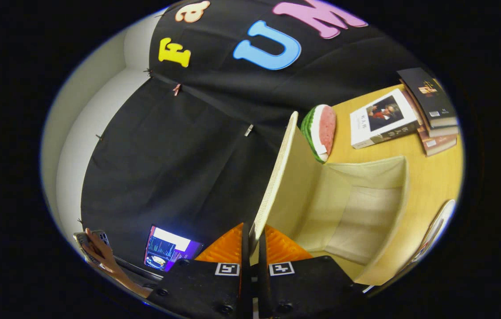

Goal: Open the storage box then place both shoes into the box .Put the left shoe in first, then the right shoe, with the right side of both shoes facing outward in a uniform manner.

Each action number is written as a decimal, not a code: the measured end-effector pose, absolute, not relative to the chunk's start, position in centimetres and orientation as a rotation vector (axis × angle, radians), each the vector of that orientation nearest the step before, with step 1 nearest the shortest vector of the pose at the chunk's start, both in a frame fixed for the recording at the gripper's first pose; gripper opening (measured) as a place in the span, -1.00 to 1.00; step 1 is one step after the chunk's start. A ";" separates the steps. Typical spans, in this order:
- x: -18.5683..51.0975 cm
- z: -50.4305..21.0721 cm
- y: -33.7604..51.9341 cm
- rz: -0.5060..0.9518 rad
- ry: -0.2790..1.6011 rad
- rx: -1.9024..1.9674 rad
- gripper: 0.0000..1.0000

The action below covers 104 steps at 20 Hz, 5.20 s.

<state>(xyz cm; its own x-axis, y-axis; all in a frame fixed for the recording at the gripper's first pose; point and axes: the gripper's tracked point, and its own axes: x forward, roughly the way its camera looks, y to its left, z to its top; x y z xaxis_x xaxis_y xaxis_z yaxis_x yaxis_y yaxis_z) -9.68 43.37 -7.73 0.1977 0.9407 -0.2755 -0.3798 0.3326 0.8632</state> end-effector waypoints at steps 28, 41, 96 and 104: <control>-6.5 -12.5 27.2 0.591 0.709 0.379 0.91; -14.2 -35.3 11.1 0.282 1.082 0.074 0.75; -4.3 -26.9 42.6 0.125 1.221 0.610 -0.30; -2.2 -20.5 41.3 0.270 1.094 0.631 0.97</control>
<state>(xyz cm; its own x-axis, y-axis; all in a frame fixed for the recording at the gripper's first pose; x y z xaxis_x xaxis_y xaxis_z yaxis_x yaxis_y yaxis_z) -2.18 41.29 -20.46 0.4488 0.5009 -0.7400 0.0986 0.7953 0.5981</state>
